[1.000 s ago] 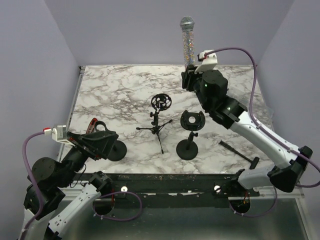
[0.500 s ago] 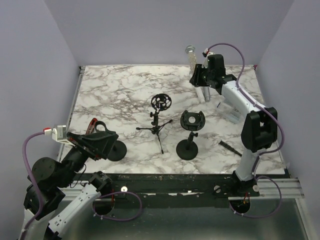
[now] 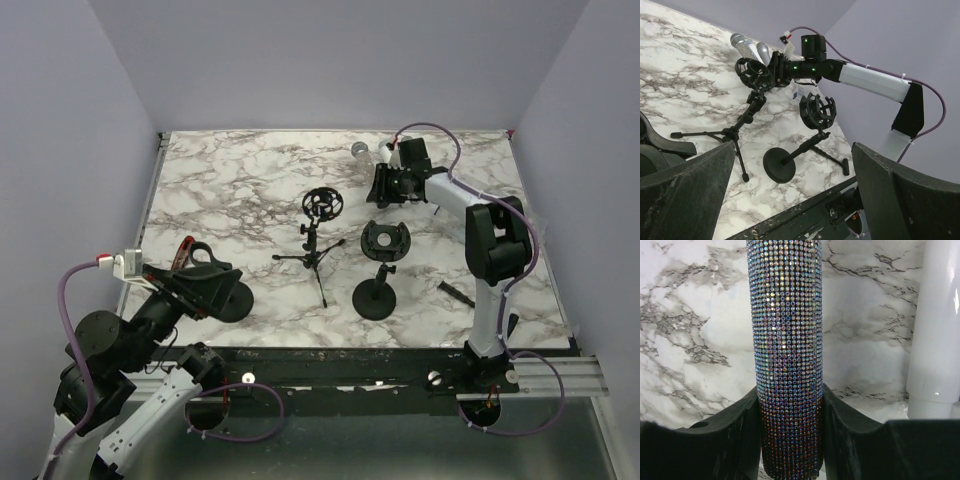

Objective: Remove the microphone from the stand

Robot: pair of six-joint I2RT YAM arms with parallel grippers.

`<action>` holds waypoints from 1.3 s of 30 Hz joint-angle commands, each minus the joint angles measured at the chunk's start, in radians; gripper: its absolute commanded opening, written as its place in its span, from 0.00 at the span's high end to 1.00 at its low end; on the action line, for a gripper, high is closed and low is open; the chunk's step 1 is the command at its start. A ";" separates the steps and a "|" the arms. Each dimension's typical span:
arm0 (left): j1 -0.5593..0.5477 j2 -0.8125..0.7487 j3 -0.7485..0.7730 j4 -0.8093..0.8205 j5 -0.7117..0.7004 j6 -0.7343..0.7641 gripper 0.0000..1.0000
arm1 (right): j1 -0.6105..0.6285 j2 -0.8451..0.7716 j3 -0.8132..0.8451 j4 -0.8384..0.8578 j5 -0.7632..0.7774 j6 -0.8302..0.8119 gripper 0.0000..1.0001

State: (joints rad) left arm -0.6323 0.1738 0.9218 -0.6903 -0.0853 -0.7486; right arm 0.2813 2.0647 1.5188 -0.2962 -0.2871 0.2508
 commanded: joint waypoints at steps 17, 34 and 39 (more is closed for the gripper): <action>0.004 0.019 -0.015 0.025 0.060 -0.021 0.01 | 0.021 0.138 0.058 0.082 0.254 0.061 0.47; 0.004 -0.003 -0.035 0.020 0.073 -0.048 0.01 | 0.059 0.132 0.085 0.051 0.302 0.055 0.21; 0.003 -0.008 -0.036 0.014 0.074 -0.052 0.01 | 0.067 0.095 0.126 0.018 0.309 0.046 0.20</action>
State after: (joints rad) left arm -0.6323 0.1791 0.8902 -0.6765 -0.0345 -0.7898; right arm 0.3363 2.1731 1.5929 -0.2321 -0.0040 0.3130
